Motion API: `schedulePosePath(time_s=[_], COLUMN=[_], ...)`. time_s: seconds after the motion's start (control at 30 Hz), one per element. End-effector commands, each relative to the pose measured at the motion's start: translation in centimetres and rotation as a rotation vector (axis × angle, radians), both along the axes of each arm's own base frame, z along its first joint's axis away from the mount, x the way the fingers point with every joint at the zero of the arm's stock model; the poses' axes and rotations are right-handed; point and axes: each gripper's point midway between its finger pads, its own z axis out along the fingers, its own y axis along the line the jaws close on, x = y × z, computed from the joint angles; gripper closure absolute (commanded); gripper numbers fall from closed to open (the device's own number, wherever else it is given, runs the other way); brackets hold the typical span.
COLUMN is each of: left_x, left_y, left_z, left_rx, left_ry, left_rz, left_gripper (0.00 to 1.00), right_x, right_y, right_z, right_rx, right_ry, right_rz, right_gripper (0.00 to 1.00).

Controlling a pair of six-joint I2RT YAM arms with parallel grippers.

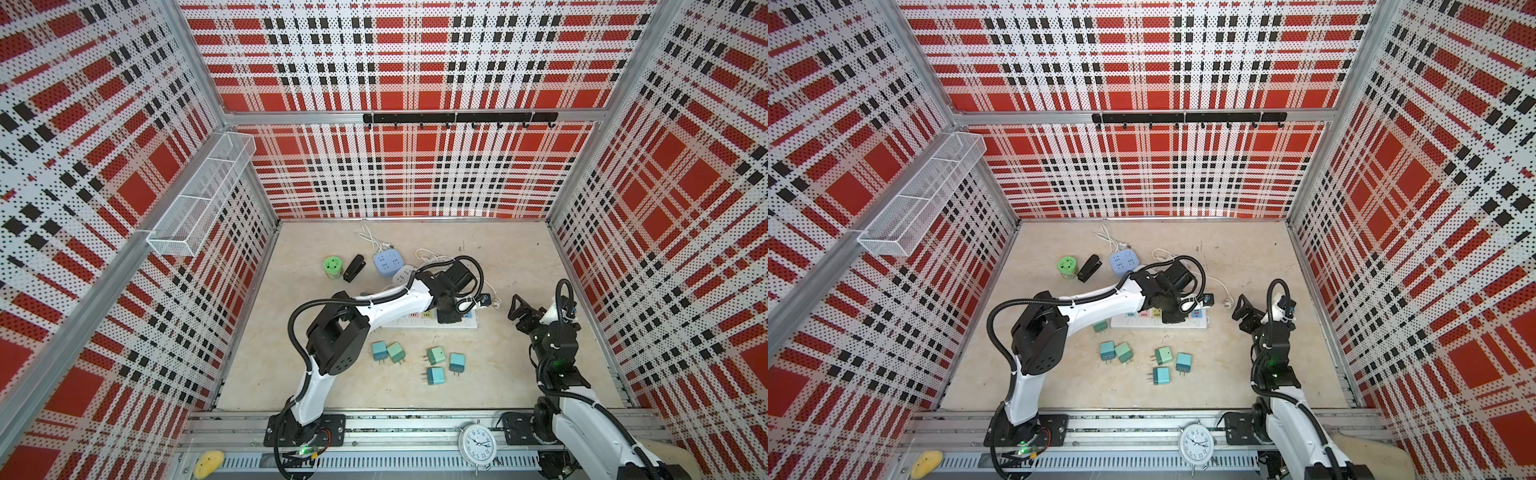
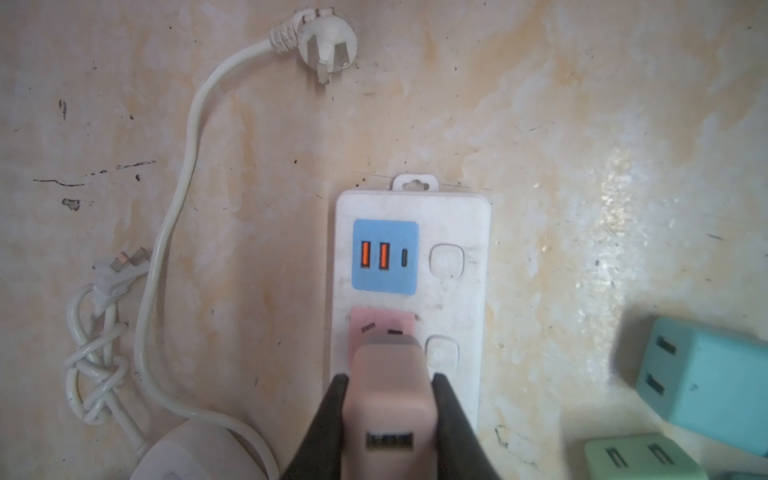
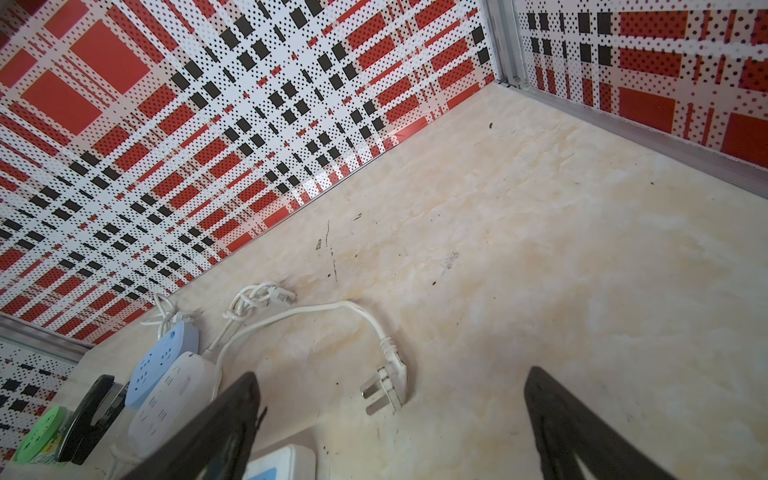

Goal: Insert the plug
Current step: 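Lower and press the pink adapter into the pink socket with the left gripper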

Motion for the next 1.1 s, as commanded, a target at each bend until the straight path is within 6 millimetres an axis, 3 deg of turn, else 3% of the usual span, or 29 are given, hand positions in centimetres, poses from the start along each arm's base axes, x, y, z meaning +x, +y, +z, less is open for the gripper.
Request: schedulePosePath(time_s=[0.0,0.33,0.83,1.07], left_x=[0.0,0.2,0.2,-0.1], left_y=[0.2,-0.1,0.4,-0.5], left_z=[2.1,0.4,-0.8,-0.8], left_rx=[-0.024,-0.01,0.006,-0.036], left_ry=[-0.022,0.011,0.036,0.066], left_rz=[0.001,-0.001,0.005,-0.02], left_gripper=[1.0,1.0,1.0,1.0], right_x=[0.4,0.4,0.4,0.4], right_y=[0.0,0.0,0.1,0.1], right_z=[1.2,1.1,1.2,1.2], right_rx=[0.009,0.009,0.009,0.01], right_ry=[-0.043,-0.039,-0.041,-0.041], right_rz=[0.001,0.003,0.007,0.008], right_gripper=[0.0,0.0,0.0,0.0])
